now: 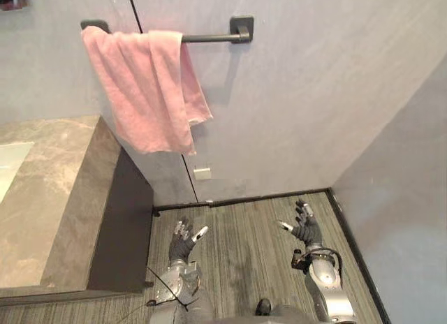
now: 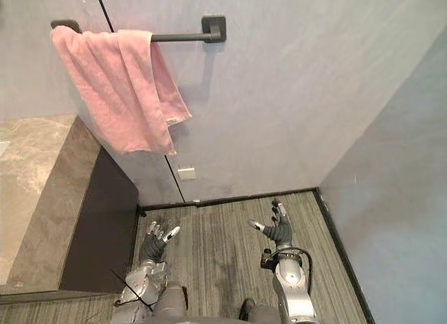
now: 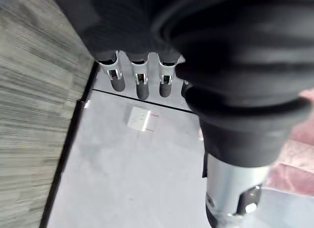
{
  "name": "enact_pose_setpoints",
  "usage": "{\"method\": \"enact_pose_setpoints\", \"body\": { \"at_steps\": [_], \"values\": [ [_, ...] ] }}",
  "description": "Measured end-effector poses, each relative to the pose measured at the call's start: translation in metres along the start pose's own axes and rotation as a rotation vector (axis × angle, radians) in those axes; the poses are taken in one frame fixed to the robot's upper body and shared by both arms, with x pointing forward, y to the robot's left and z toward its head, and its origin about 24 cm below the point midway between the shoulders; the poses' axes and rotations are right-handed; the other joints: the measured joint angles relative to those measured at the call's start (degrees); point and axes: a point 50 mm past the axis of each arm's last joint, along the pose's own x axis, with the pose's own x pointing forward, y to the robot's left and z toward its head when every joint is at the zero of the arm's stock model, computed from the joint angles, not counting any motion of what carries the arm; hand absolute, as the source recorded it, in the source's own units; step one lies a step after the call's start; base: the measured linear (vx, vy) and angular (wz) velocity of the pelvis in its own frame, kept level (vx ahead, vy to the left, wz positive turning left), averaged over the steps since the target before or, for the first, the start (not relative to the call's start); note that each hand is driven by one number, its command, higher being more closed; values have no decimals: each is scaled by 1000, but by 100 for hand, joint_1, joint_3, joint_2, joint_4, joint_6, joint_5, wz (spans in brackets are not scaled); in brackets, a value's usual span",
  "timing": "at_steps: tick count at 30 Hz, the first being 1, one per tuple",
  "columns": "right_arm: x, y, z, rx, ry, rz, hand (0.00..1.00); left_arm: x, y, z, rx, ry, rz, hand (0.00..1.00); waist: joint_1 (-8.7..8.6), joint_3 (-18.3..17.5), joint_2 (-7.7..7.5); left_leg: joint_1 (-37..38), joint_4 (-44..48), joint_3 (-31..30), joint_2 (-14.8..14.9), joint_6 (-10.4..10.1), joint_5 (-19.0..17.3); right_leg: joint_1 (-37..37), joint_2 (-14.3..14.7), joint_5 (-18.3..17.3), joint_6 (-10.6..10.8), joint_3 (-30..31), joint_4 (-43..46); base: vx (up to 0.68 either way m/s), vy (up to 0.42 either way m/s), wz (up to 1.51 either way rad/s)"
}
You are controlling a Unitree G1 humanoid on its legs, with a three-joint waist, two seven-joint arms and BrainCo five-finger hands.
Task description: Organize washtable
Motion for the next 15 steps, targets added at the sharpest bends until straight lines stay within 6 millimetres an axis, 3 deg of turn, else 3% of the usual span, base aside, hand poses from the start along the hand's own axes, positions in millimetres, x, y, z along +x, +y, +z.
{"method": "enact_pose_setpoints", "body": {
  "at_steps": [1,4,5,6,7,9,12,15],
  "values": [
    [0,0,0,0,-3,-1,0,0,0,3,11,-14,10,0,-1,-1,2,-59,-386,66,-4,-1,0,90,-15,0,2,-24,-76,286,96,13],
    [1,0,3,0,-21,-7,0,2,-5,32,58,-147,46,0,-4,5,-35,-21,-2346,293,-197,-42,77,359,-249,-220,366,-86,-100,308,204,19],
    [1,-2,3,-7,-25,-15,0,0,-6,46,95,-224,72,0,15,-48,73,171,-3100,279,-289,-54,575,448,-270,-342,554,-48,-34,306,265,20],
    [3,0,4,-7,-27,-11,0,-2,-1,63,129,-313,125,0,18,0,-7,277,-3280,173,-385,-96,797,568,-316,-517,742,25,48,289,250,16],
    [2,3,5,3,-31,-7,0,-2,2,74,142,-364,161,0,23,-27,-151,328,-3285,136,-512,-70,755,555,-444,-530,742,113,69,268,237,24],
    [7,22,19,28,-100,51,0,-13,15,117,213,-579,328,0,104,13,-462,320,-3056,70,-790,6,497,680,-644,-606,824,375,1,225,184,20],
    [14,40,37,35,-180,113,0,-38,23,143,289,-752,481,0,287,-66,-449,284,-2786,-73,-976,8,131,837,-752,-544,910,472,-251,155,159,-7],
    [19,42,43,30,-202,122,0,-55,26,156,343,-850,554,0,290,-89,-451,144,-2774,-49,-1180,58,9,813,-929,-548,915,461,-428,63,125,2]
  ]
}}
